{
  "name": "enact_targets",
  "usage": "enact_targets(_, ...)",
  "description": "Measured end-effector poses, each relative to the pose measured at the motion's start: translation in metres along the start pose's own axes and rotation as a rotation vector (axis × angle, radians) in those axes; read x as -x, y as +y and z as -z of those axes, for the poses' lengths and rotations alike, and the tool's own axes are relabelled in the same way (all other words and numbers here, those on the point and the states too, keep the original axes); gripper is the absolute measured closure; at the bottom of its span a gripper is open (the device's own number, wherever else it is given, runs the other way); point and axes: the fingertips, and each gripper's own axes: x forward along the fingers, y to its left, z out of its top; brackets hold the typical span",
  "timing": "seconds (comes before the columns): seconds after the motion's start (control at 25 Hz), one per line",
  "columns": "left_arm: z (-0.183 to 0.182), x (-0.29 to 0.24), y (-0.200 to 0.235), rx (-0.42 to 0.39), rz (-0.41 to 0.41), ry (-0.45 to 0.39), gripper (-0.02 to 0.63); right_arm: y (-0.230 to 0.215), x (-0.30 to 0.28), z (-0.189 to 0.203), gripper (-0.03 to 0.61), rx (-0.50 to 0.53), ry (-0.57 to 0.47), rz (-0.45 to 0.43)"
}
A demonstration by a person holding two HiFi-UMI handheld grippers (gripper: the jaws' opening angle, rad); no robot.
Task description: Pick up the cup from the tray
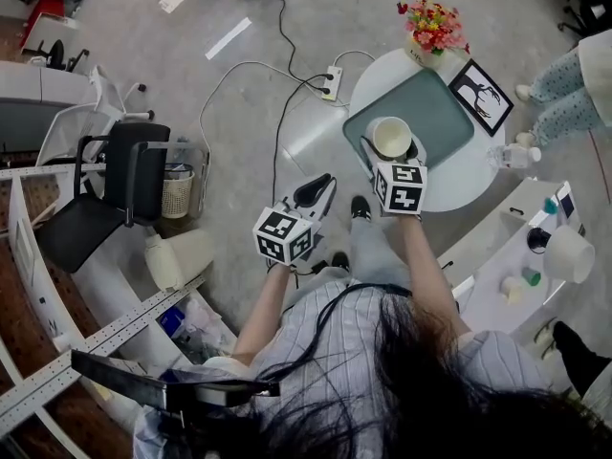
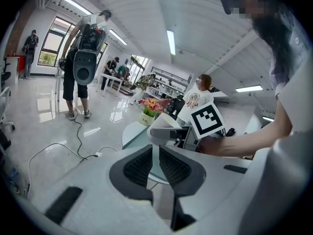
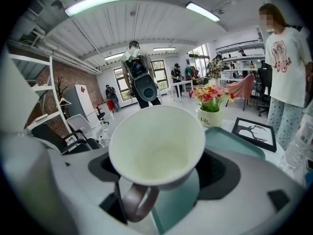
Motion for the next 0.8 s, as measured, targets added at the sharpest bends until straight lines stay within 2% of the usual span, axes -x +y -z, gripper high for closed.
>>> enact_targets(0.4,0.006,0.032,-0.023,-0.043,0.013,-0.040,0.586,0.021,0.064,-0.010,0.161,-0.068,-0.063,-0.073)
enact_targets(0.8,0.036,0.080,-0.060,-0.093,0.037,-0.053,0.586,0.052,0.135,0.021,0.161,-0.065,-0.073,-0.087)
